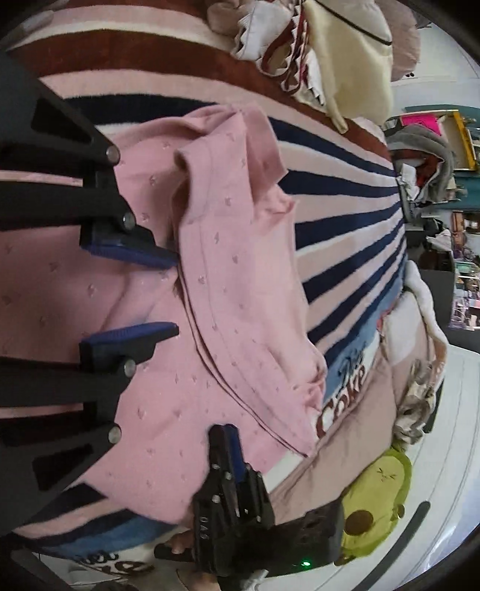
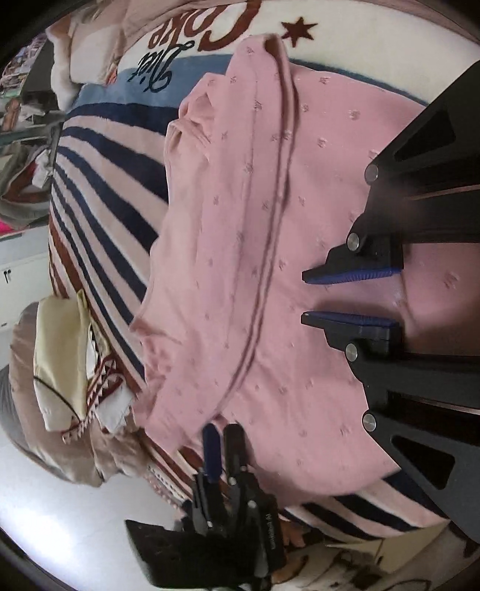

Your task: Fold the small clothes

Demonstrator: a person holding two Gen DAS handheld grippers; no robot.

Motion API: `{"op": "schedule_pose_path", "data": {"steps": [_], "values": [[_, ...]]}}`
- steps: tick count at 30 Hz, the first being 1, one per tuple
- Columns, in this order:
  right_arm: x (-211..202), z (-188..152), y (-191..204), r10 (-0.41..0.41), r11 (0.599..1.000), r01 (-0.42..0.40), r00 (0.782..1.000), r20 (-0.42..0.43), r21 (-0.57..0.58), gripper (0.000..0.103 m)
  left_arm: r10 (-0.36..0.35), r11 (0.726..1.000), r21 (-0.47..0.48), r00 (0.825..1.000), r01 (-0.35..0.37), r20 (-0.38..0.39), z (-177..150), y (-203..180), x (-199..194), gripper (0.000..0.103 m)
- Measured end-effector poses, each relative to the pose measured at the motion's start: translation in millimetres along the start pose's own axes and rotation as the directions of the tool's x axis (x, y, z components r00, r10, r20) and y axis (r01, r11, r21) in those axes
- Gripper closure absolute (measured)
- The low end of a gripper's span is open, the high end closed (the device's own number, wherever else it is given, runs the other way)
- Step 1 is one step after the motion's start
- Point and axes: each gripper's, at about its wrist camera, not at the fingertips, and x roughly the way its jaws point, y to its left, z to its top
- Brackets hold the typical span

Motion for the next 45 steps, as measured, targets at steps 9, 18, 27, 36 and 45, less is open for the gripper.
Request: {"op": "schedule_pose_path", "data": {"steps": [9, 18, 27, 36, 45], "values": [[11.4, 23.1, -16.5, -0.073, 0.997, 0.073, 0.997, -0.039, -0.006, 0.102, 0.058, 0.998, 0.0, 0.998, -0.058, -0.011, 18.4, 11.1, 17.7, 0.076], [16.9, 52.0, -35.8, -0.179, 0.984, 0.178, 0.983, -0.039, -0.029, 0.103, 0.101, 0.995, -0.017, 0.995, -0.101, -0.021, 47.5, 30.7, 41.4, 0.075], [11.2, 69.2, -72.1, -0.259, 0.964, 0.255, 0.965, 0.045, 0.075, 0.102, 0.207, 0.977, -0.056, 0.977, -0.204, 0.047, 73.5, 47.7, 55.5, 0.065], [1.4, 73.7, -72.2, -0.319, 0.946, 0.308, 0.941, 0.113, 0.103, 0.088, 0.266, 0.958, -0.149, 0.951, -0.243, 0.16, 81.6, 64.0, 24.8, 0.035], [-24.0, 59.2, -34.8, -0.129, 0.992, 0.127, 0.987, 0.101, 0.024, 0.09, 0.14, 0.985, -0.126, 0.974, -0.118, 0.18, 71.0, 46.2, -1.5, 0.034]]}}
